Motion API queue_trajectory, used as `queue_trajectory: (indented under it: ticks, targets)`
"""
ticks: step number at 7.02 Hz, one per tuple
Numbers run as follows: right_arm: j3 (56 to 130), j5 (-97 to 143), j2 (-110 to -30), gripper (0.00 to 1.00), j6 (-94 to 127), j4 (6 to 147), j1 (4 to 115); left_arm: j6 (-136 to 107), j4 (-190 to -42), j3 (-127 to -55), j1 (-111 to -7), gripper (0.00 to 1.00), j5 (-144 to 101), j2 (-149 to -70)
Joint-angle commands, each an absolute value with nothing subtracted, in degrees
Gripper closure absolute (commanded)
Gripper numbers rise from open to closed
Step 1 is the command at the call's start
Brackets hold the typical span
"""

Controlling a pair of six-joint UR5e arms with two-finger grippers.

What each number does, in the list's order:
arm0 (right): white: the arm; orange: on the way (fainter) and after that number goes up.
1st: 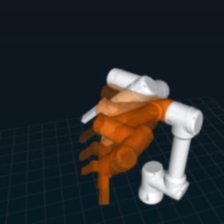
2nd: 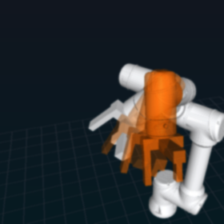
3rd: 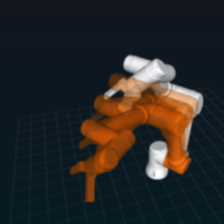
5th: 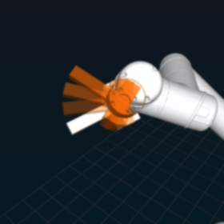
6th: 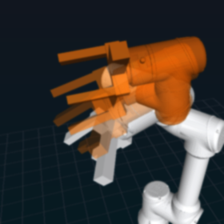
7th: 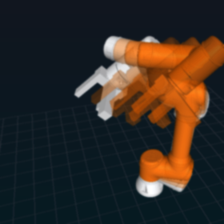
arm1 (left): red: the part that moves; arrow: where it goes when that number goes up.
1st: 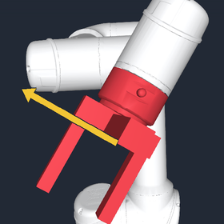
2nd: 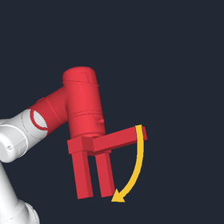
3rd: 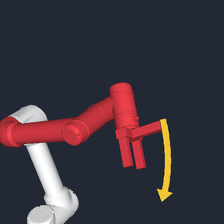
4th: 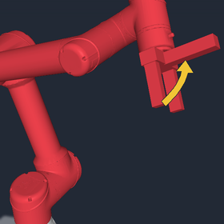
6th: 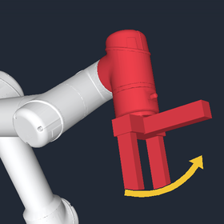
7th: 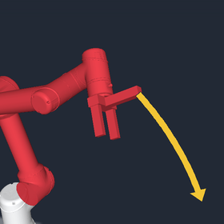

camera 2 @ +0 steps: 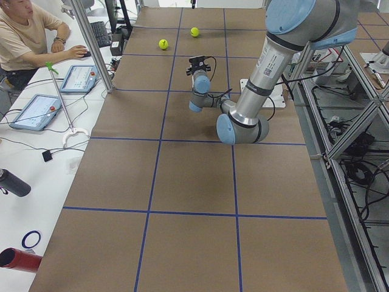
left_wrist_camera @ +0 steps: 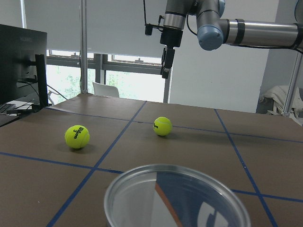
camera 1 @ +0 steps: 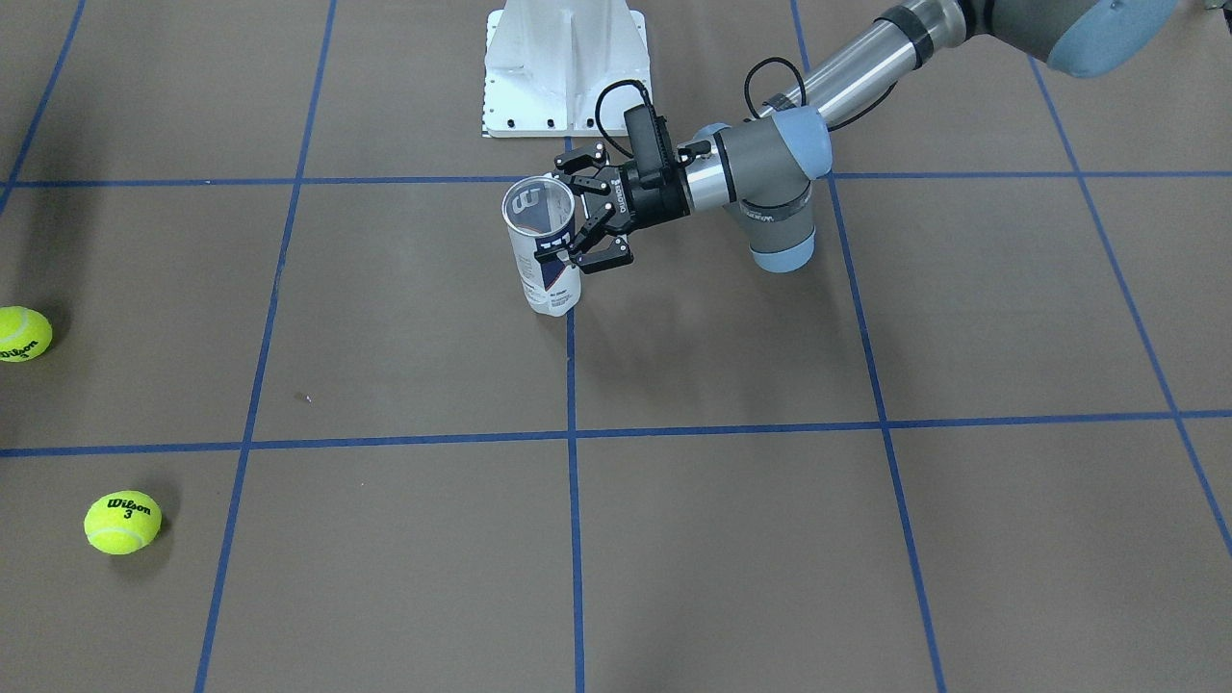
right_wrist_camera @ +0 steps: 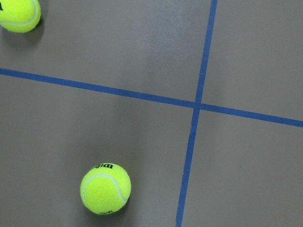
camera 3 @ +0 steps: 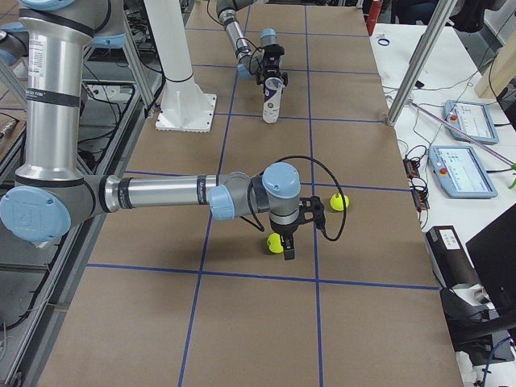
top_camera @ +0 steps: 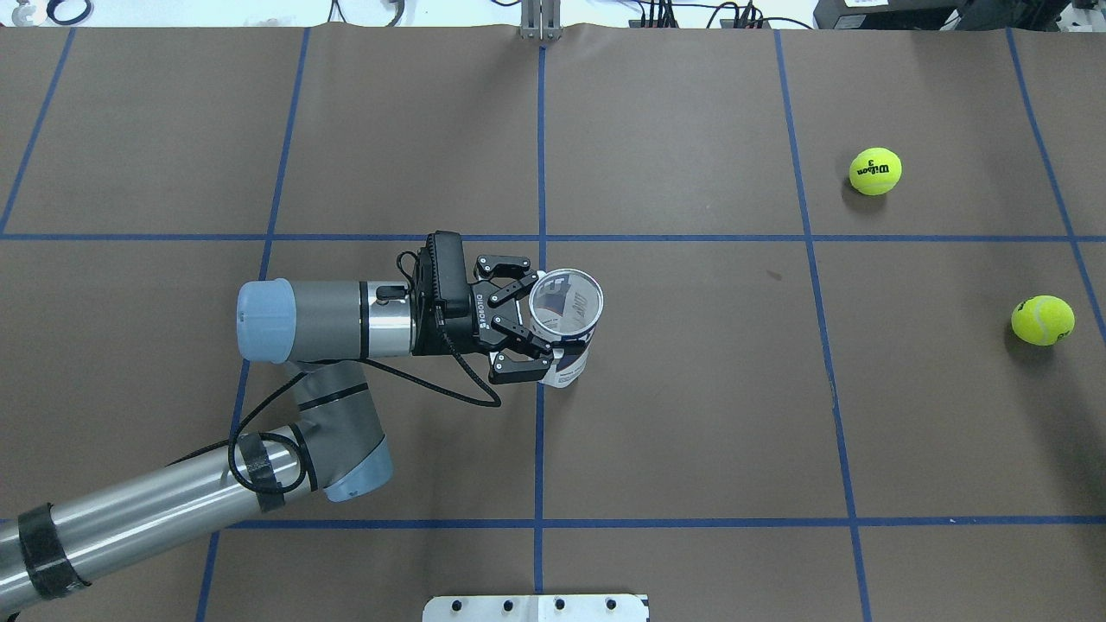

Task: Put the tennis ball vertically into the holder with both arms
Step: 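Hold the holder with the left gripper while the right gripper reaches the nearer ball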

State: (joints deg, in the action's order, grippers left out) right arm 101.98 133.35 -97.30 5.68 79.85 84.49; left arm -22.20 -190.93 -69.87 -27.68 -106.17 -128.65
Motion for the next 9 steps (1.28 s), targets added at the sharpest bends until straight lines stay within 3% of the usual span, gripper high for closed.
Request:
queue_trajectory:
  ticks: [1, 3, 6, 9]
  targets:
    - [103.0, 133.9, -97.3, 0.01, 18.3, 73.3, 80.8, -22.3, -190.8, -70.7, -27.7, 0.19, -106.2, -128.5]
    - [102.7, 127.8, -98.8, 0.00, 37.5, 57.8, 71.6, -22.3, -190.8, -71.8, -27.8, 0.19, -106.2, -128.2]
    - [102.5, 118.4, -101.8, 0.00, 41.7, 52.5, 65.8, -22.3, -190.8, -72.1, -27.8, 0.19, -106.3, -128.1]
    - [94.1, 110.5, -103.5, 0.00, 45.8, 38.4, 60.5, -22.3, -190.7, -72.1, -27.8, 0.19, -106.2, -128.2]
